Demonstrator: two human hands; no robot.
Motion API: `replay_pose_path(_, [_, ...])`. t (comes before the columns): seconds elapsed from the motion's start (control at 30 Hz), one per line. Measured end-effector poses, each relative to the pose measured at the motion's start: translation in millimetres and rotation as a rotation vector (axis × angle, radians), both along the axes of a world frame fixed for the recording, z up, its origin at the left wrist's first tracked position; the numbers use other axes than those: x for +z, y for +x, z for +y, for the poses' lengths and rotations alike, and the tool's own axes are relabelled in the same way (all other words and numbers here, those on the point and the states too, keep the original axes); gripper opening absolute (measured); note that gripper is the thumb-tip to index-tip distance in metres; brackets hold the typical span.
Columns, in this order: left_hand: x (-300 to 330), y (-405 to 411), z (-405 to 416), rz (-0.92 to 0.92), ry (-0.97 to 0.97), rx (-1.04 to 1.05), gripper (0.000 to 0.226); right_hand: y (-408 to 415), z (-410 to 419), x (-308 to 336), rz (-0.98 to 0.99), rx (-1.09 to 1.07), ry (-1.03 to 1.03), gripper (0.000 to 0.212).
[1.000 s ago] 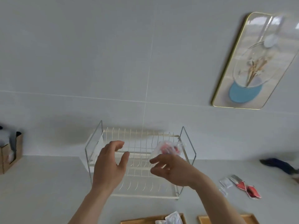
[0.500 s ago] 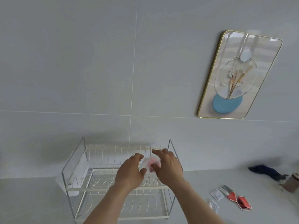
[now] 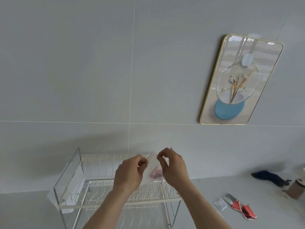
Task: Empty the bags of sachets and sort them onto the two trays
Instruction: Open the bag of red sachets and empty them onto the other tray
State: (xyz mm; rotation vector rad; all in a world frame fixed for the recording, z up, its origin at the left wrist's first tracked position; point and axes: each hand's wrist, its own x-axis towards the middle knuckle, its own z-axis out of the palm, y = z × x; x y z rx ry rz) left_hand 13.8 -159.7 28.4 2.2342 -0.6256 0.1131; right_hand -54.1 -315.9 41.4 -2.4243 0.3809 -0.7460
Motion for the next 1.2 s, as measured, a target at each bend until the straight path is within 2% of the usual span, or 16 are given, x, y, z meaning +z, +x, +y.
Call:
replay_pose_path(0.1, [33,-5,1,0.07,-0.203,-0.103,0.009,-6,-4,25,-0.135,0.024,0.135,0.007])
replay_pose_path(0.2, [63,-21,7,0.241,-0.374,-0.222,0.008,-21,-3,48,-0.19,0.04,0.272,0.008])
replay_pose_path(0.33, [80,-54,15,0.462,-0.544,-0.306,0.007,-55,12,62,-0.276,-0.103,0.428,0.005])
replay_pose_path(0.4, [81,-73,15,0.573,-0.599,-0.327,0.008,-78,21,64,-0.214,-0.123,0.61,0.006])
replay_pose_path(0.5, [73,-99,13,0.681,-0.655,-0.366,0.011,-110,33,58,-0.059,0.095,0.923,0.027])
replay_pose_path(0.57, [65,-113,10,0.735,-0.656,-0.385,0.011,-129,38,49,-0.013,0.173,1.034,0.035])
replay_pose_path(0.67, [47,-130,5,0.78,-0.623,-0.384,0.01,-153,39,34,-0.008,0.141,1.103,0.035])
replay_pose_path(1.03, [-45,-168,-26,1.017,-0.419,-0.299,0.027,-199,29,-30,0.129,-0.169,1.328,0.029])
replay_pose_path(1.2, [-72,-175,-42,1.076,-0.347,-0.271,0.013,-203,4,-59,0.263,-0.256,1.401,0.022])
